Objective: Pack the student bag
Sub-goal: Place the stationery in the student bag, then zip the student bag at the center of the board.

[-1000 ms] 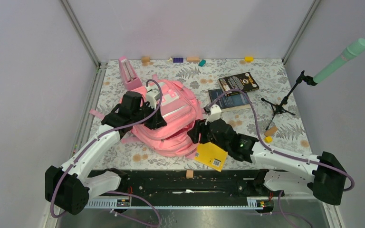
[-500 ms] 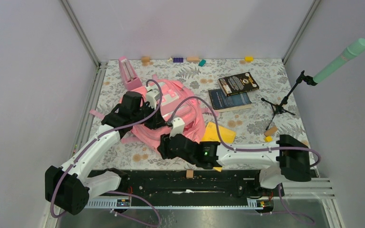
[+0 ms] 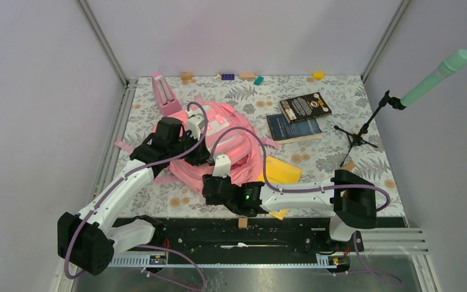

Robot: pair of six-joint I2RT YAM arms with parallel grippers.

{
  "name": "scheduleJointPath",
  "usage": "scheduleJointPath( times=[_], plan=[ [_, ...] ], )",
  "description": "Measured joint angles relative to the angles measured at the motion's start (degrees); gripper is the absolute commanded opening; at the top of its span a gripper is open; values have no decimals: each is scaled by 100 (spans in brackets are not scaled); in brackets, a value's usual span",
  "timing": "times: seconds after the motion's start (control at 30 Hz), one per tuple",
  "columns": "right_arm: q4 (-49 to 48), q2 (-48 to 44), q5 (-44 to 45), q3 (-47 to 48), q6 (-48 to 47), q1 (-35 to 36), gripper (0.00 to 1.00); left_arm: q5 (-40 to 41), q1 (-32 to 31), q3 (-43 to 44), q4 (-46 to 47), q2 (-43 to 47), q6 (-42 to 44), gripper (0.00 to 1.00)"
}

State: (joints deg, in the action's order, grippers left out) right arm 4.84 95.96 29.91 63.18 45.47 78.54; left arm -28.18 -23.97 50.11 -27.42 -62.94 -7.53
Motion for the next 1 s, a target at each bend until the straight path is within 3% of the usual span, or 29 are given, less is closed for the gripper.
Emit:
scheduleJointPath(
  times=[0.17, 0.4, 0.57, 0.93, 1.0],
  plan=[
    [70, 13, 229, 151, -28, 7, 57, 0, 0, 0, 0, 0, 0, 0],
    [380, 420, 627, 826, -98, 7, 54, 2, -9, 0, 0, 0, 0, 0],
    [715, 723, 828, 1121, -131, 11, 46, 15, -9, 0, -7, 0, 2, 0],
    [946, 739, 1174, 1084, -369, 33, 1, 17, -11, 0, 2, 0, 0, 0],
    [929, 737, 1209, 1043, -424, 37, 0, 17, -11, 0, 4, 0, 0, 0]
  ],
)
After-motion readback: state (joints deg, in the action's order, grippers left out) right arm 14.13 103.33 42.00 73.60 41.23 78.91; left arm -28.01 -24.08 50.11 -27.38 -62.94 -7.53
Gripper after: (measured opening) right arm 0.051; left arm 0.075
